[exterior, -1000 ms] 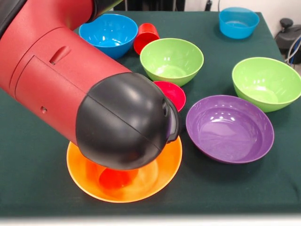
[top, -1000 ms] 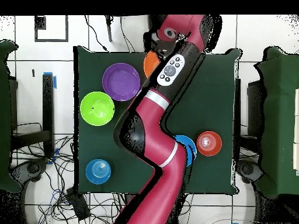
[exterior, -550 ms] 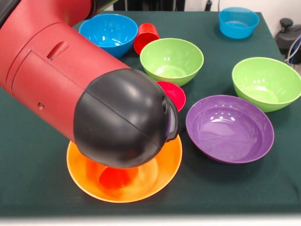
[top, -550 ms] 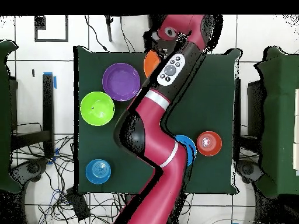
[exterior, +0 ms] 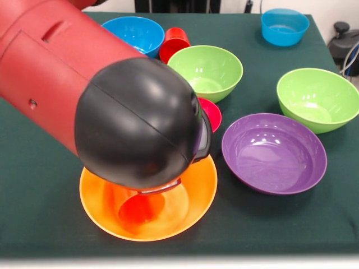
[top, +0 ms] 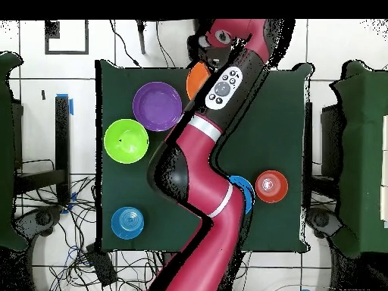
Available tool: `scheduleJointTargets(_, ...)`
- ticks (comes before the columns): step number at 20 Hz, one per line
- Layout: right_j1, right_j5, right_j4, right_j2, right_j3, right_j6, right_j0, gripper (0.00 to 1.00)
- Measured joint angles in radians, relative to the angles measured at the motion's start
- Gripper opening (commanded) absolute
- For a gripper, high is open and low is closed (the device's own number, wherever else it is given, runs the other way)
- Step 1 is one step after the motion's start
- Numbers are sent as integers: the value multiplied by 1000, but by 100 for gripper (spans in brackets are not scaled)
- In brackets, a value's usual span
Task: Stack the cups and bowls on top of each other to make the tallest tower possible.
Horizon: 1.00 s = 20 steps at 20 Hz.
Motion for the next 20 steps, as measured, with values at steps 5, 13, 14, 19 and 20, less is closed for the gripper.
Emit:
scheduleJointTargets(5,-15,0,0,0,0,0,0,100)
scheduleJointTargets(13,-23,-7,6,0,0,0,0,100)
scheduleJointTargets(14,-23,-20,8,0,0,0,0,100)
scheduleJointTargets(19,-23,-56,9,0,0,0,0,100)
scheduleJointTargets(20,-23,-82,14,2,0,0,1,100)
